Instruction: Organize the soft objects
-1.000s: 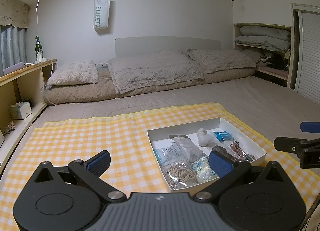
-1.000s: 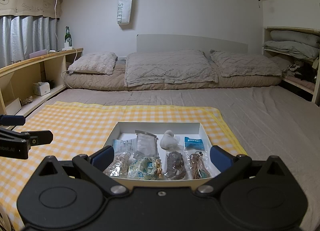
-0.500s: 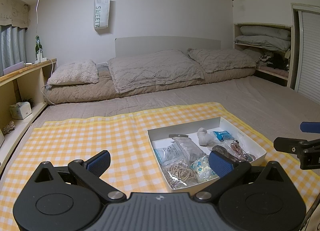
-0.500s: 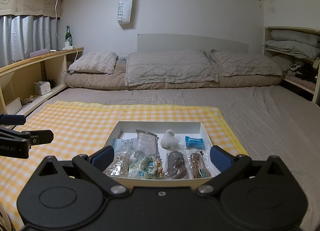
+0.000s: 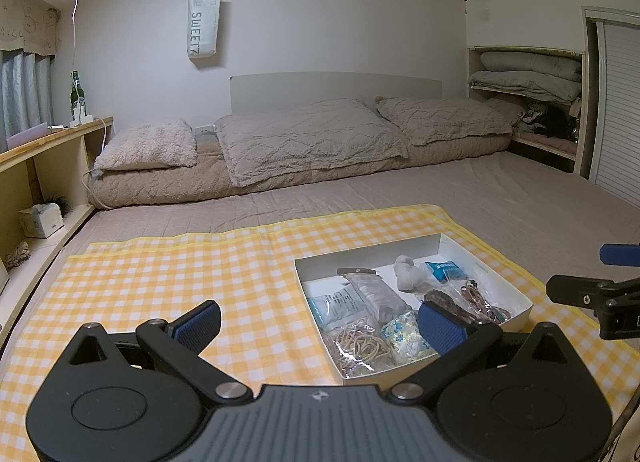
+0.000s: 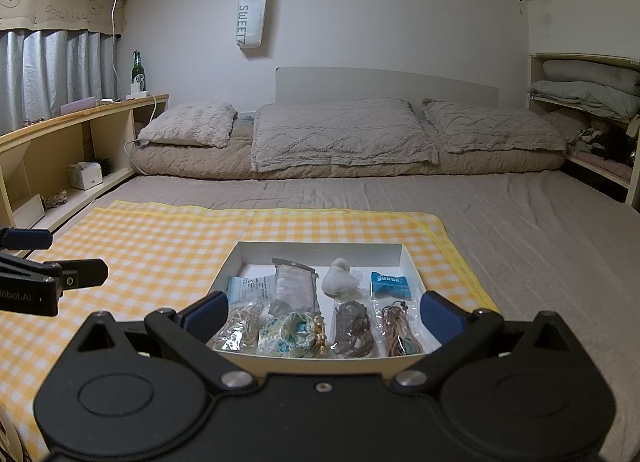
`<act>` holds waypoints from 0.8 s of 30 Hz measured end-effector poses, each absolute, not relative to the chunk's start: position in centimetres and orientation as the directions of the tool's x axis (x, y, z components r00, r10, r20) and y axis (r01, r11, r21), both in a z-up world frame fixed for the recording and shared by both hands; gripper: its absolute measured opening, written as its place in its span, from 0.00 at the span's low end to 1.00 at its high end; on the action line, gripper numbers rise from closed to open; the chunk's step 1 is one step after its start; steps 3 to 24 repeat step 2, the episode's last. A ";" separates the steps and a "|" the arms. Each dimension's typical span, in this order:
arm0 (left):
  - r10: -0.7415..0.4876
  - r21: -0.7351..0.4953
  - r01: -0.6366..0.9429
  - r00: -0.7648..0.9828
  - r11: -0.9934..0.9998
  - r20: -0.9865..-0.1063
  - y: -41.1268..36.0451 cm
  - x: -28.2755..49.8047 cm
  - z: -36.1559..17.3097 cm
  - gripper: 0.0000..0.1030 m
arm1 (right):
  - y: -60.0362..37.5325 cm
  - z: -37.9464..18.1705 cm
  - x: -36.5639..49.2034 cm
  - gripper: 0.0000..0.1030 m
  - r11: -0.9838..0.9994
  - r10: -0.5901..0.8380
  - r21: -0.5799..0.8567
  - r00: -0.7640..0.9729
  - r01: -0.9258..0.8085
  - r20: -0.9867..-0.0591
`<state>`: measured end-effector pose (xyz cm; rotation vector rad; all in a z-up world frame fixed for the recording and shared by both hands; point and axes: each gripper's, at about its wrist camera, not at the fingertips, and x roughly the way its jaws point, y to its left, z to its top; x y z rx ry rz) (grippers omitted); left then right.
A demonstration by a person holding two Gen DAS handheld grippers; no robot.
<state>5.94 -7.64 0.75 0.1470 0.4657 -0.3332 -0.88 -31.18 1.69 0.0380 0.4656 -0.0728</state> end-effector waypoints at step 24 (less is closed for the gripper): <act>-0.280 0.061 0.345 0.841 0.936 -0.463 -7.6 6.0 0.7 1.00 | -31.2 1.7 -0.9 1.00 0.997 -0.062 0.020 0.891 0.080 -0.450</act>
